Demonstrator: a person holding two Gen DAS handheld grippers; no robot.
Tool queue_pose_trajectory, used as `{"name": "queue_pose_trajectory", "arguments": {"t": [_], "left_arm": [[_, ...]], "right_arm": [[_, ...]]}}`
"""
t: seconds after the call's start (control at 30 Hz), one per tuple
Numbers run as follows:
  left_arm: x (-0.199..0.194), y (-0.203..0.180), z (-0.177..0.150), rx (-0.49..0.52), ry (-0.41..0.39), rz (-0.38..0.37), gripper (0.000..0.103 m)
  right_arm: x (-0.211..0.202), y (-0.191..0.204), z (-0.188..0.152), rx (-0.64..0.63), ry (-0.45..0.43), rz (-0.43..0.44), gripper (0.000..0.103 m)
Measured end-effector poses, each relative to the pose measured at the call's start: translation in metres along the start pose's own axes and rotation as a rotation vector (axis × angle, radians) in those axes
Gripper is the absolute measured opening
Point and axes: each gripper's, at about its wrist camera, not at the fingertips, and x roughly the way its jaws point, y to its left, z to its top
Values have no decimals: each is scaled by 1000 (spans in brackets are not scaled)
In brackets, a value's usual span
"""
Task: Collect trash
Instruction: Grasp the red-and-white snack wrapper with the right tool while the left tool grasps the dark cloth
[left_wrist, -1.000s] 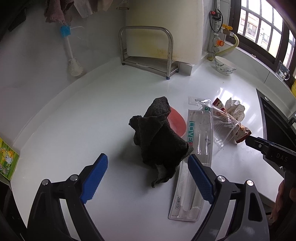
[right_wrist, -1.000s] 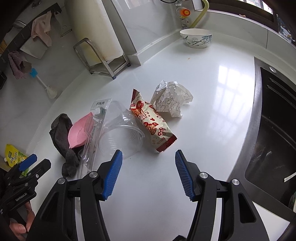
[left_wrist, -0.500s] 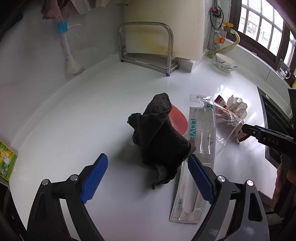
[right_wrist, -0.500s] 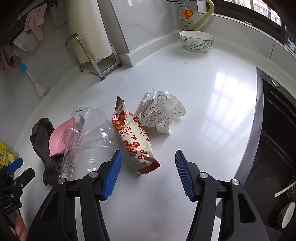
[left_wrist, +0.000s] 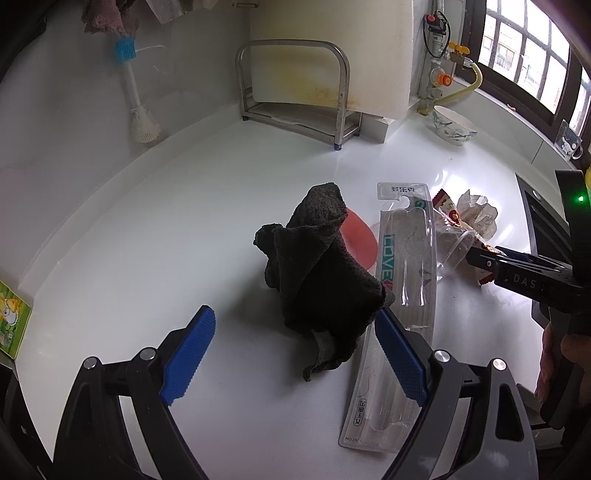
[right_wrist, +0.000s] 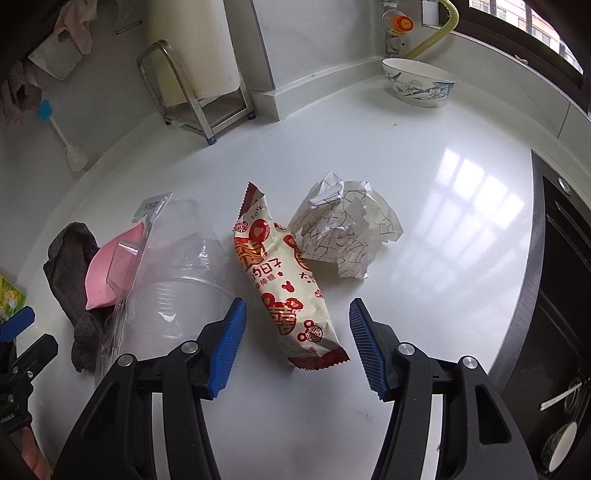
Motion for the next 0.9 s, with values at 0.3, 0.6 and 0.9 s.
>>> {"name": "queue_pose_trajectory", "arguments": {"t": [0.3, 0.6, 0.9], "left_arm": [[7, 3, 1, -16, 5, -3, 87], [16, -3, 21, -42, -23, 12, 87], [28, -8, 28, -42, -20, -17, 59]], "right_arm": [[6, 6, -3, -17, 15, 16, 26], [3, 8, -6, -15, 4, 18, 25], [-2, 3, -11, 11, -3, 20, 24]]}}
